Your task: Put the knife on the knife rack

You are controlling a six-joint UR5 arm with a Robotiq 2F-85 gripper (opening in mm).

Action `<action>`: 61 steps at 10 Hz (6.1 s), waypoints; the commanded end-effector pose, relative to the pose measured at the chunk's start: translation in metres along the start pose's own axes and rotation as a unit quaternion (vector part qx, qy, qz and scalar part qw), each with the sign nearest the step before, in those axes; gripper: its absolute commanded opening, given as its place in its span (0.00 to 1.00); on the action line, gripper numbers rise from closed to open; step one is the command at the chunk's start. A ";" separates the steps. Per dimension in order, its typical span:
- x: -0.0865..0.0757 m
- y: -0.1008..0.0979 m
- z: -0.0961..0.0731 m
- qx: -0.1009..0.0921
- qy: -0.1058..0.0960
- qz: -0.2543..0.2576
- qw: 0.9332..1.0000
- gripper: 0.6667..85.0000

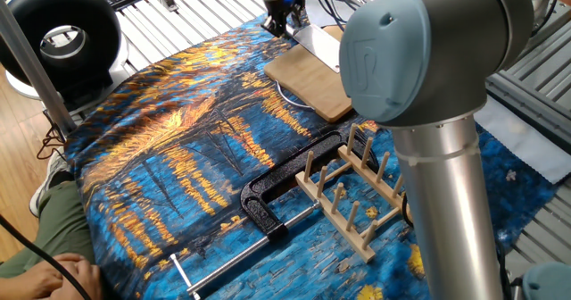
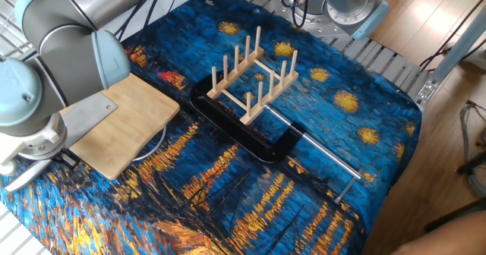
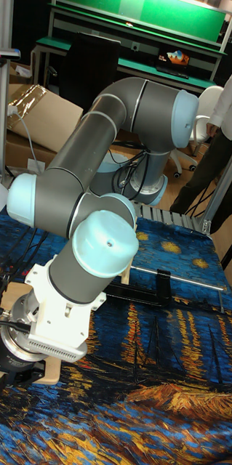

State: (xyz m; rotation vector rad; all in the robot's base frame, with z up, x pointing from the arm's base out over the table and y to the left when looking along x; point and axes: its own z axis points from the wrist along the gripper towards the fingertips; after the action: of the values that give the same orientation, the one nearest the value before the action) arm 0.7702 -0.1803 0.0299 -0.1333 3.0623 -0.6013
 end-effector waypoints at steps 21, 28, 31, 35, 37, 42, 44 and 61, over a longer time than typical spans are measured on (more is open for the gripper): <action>-0.006 -0.002 0.012 0.033 -0.015 0.025 0.999 0.53; 0.007 -0.005 0.013 0.050 0.006 0.022 0.998 0.52; 0.011 -0.006 0.015 0.054 0.014 0.024 0.998 0.52; 0.010 -0.007 0.019 0.059 0.014 0.023 0.998 0.52; 0.011 -0.007 0.021 0.061 0.020 0.025 0.998 0.52; 0.011 -0.005 0.025 0.065 0.025 0.037 0.997 0.51; 0.014 -0.003 0.026 0.072 0.027 0.047 0.996 0.51; 0.017 -0.006 0.032 0.116 0.045 0.076 0.989 0.53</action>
State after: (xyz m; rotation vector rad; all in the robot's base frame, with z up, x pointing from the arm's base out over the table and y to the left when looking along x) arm 0.7552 -0.1987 0.0059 0.1109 3.0179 -0.9593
